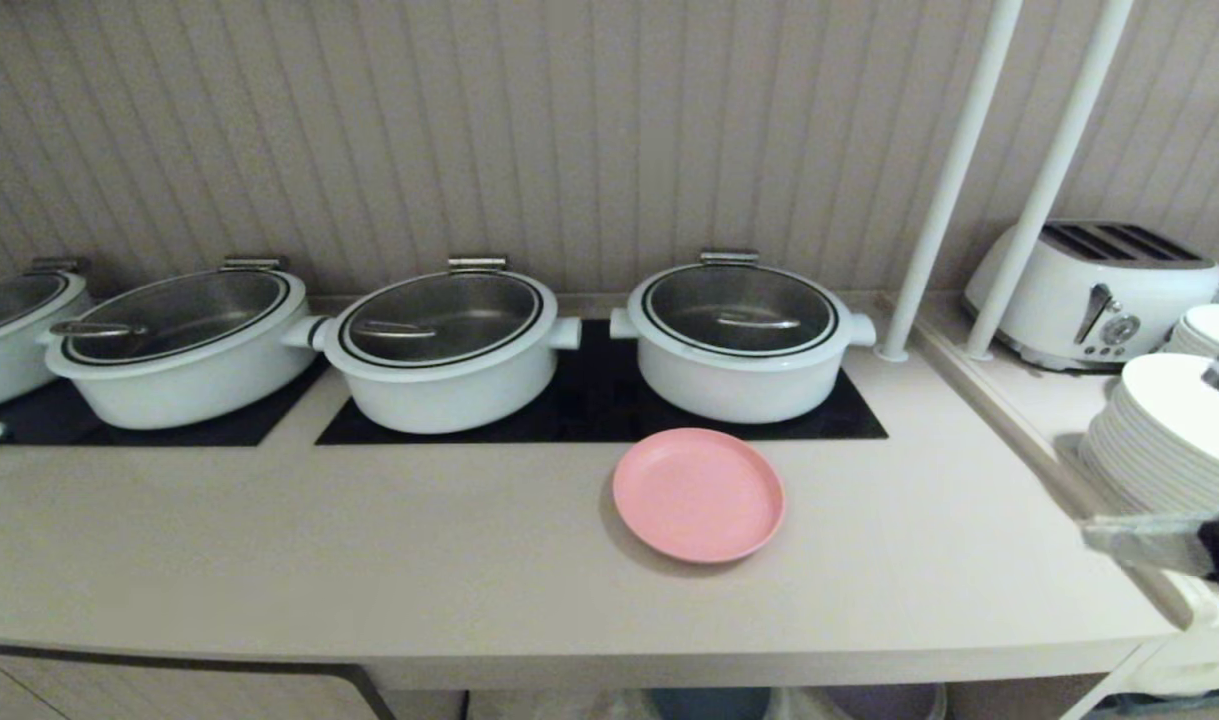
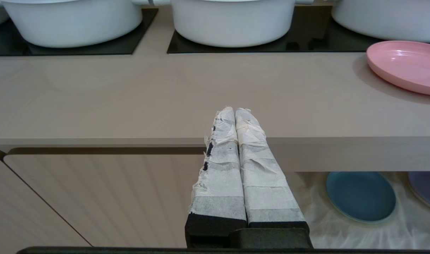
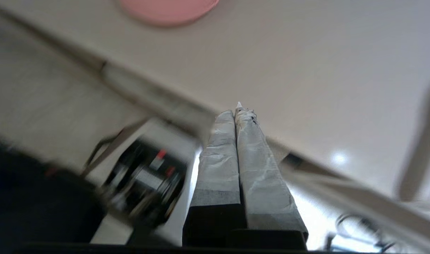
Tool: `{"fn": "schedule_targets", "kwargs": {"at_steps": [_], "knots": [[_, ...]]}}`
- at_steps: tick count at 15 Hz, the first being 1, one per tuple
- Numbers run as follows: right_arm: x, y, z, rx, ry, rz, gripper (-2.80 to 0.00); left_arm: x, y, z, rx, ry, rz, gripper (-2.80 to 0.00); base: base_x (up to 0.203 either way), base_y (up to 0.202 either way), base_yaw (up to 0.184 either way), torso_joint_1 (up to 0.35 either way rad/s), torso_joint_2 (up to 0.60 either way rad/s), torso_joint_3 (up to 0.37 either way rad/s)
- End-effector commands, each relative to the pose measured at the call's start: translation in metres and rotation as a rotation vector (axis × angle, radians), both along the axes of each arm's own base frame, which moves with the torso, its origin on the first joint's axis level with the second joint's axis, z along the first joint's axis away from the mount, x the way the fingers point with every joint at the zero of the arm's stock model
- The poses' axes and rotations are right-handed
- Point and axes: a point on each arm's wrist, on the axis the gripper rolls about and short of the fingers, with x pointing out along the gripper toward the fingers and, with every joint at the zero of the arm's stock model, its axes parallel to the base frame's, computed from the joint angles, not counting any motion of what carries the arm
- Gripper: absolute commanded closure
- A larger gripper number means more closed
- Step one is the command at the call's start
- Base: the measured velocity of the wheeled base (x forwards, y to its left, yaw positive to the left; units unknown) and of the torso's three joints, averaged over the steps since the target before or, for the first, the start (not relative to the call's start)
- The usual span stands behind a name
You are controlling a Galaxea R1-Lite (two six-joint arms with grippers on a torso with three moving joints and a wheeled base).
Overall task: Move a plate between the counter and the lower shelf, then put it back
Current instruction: Pick up the plate
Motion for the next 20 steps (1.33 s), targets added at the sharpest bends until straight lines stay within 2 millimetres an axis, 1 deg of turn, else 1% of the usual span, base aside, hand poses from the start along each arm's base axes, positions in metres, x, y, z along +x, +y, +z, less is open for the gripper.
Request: {"fn": "schedule_targets", "kwargs": {"at_steps": [1, 4, 6, 9, 12, 15, 18, 20], "knots": [[0.028, 0.008, -0.007, -0.002, 0.133, 0.019, 0.0, 0.0, 0.0, 0.0, 0.0, 0.0, 0.0, 0.0, 0.0, 0.0, 0.0, 0.0, 0.0, 0.0], [0.057, 0.027, -0.01, 0.035, 0.316, 0.013, 0.0, 0.0, 0.0, 0.0, 0.0, 0.0, 0.0, 0.0, 0.0, 0.0, 0.0, 0.0, 0.0, 0.0], [0.076, 0.044, -0.02, 0.027, 0.401, 0.02, 0.0, 0.0, 0.0, 0.0, 0.0, 0.0, 0.0, 0.0, 0.0, 0.0, 0.0, 0.0, 0.0, 0.0], [0.105, 0.066, -0.029, -0.015, 0.434, 0.031, 0.0, 0.0, 0.0, 0.0, 0.0, 0.0, 0.0, 0.0, 0.0, 0.0, 0.0, 0.0, 0.0, 0.0], [0.13, 0.084, -0.036, -0.076, 0.468, 0.022, 0.0, 0.0, 0.0, 0.0, 0.0, 0.0, 0.0, 0.0, 0.0, 0.0, 0.0, 0.0, 0.0, 0.0], [0.151, 0.105, -0.045, -0.153, 0.5, -0.043, 0.0, 0.0, 0.0, 0.0, 0.0, 0.0, 0.0, 0.0, 0.0, 0.0, 0.0, 0.0, 0.0, 0.0], [0.172, 0.126, -0.052, -0.137, 0.506, -0.078, 0.0, 0.0, 0.0, 0.0, 0.0, 0.0, 0.0, 0.0, 0.0, 0.0, 0.0, 0.0, 0.0, 0.0], [0.18, 0.138, -0.06, -0.149, 0.53, -0.072, 0.0, 0.0, 0.0, 0.0, 0.0, 0.0, 0.0, 0.0, 0.0, 0.0, 0.0, 0.0, 0.0, 0.0]]}}
